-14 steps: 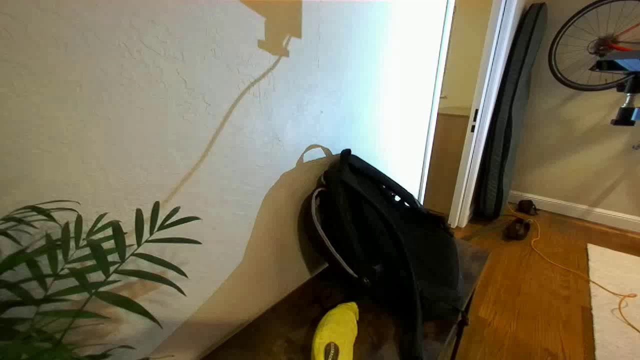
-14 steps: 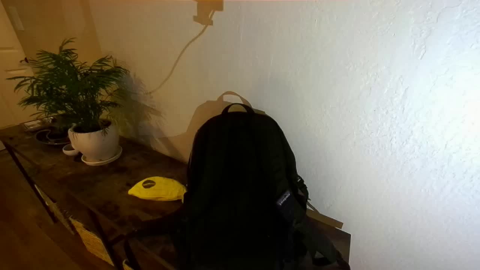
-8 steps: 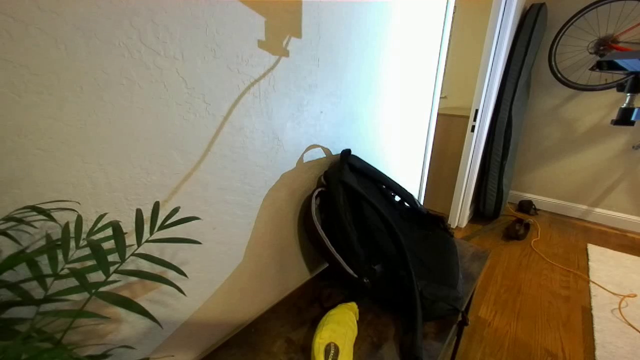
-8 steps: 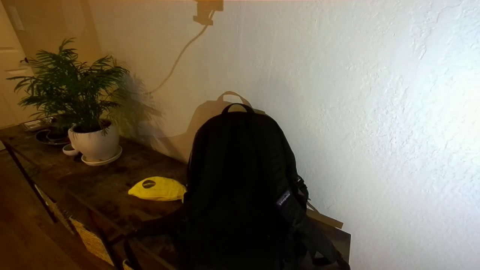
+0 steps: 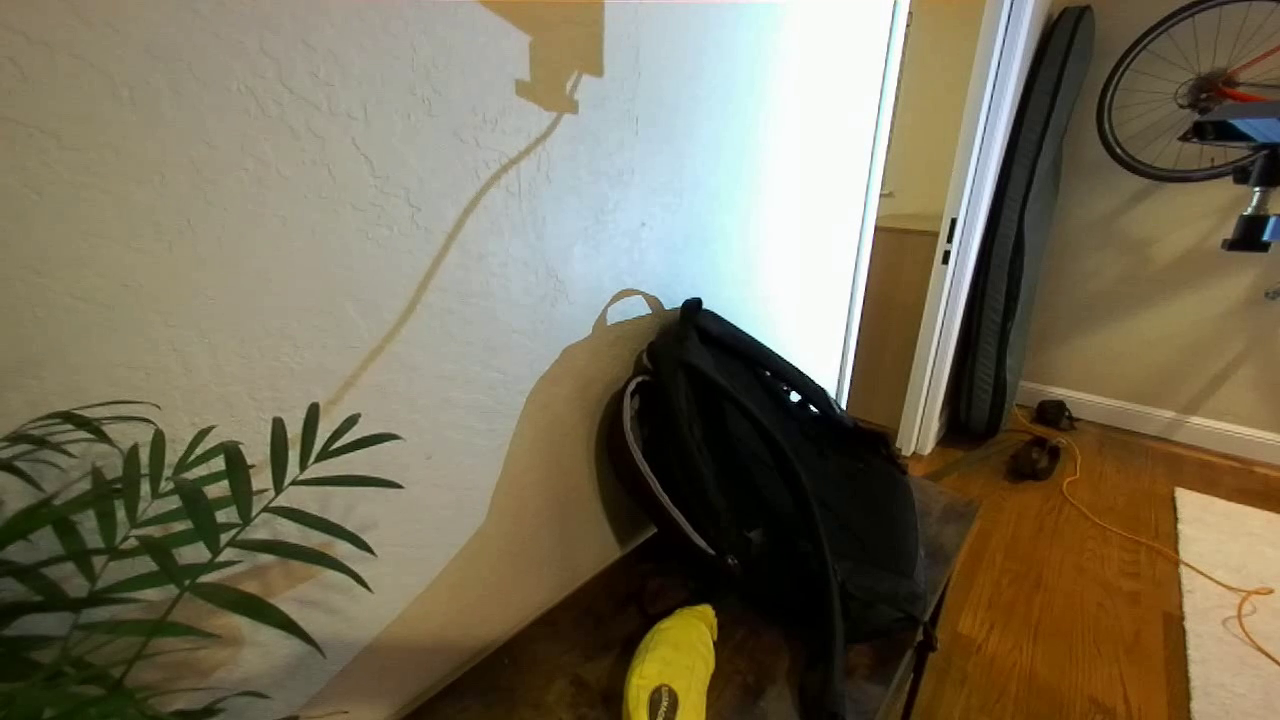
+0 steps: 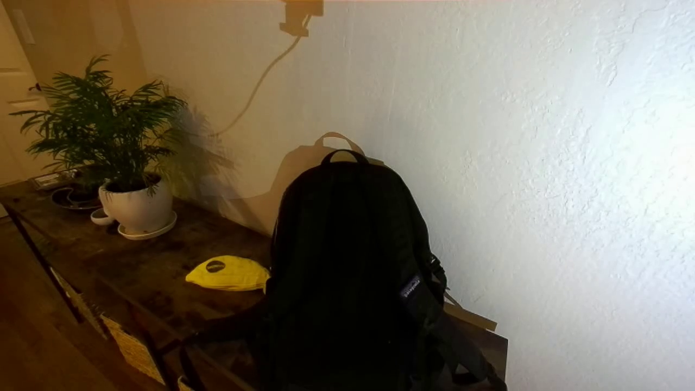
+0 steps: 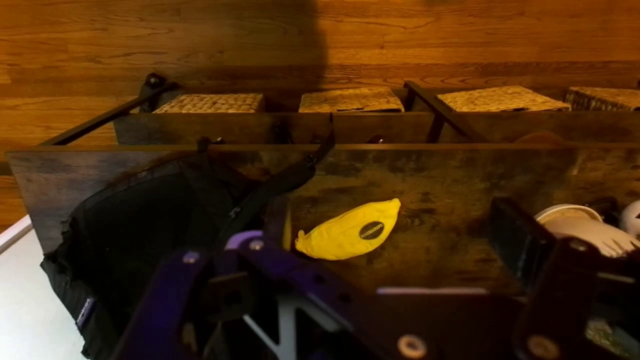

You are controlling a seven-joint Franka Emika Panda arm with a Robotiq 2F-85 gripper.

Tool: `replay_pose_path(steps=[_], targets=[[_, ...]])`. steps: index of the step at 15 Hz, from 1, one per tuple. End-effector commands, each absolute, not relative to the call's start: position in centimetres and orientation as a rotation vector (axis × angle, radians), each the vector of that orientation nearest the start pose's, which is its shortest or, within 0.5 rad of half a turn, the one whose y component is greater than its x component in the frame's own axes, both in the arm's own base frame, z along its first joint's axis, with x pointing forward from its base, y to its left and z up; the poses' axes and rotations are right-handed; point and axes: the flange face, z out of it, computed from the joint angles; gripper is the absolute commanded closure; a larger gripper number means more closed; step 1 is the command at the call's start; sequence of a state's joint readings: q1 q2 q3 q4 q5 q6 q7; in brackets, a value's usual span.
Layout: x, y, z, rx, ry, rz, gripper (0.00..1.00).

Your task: Pick up the toy and put it in the black bag

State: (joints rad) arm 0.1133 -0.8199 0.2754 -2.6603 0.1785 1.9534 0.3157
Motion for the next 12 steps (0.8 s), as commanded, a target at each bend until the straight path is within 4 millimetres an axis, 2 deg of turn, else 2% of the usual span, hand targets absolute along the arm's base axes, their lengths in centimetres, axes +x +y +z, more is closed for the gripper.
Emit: replay_pose_path(steps=[1,5,8,9,10,12], targets=[[32.1,13.1,44.0,-3.141,0.17,-0.161,0.0],[36.3,13.5,39.5,-3.134,0.277,-0.188,0.0],[38.6,14.2,36.4,-3.148,0.34,-0.183,0.0],[37.0,13.6,37.7,-3.139,0.283,-0.18,0.0],[37.4,13.7,36.8,-3.143,0.284,-0.154,0.0],[37.6,13.7,36.7,-3.14,0.286,-0.142,0.0]])
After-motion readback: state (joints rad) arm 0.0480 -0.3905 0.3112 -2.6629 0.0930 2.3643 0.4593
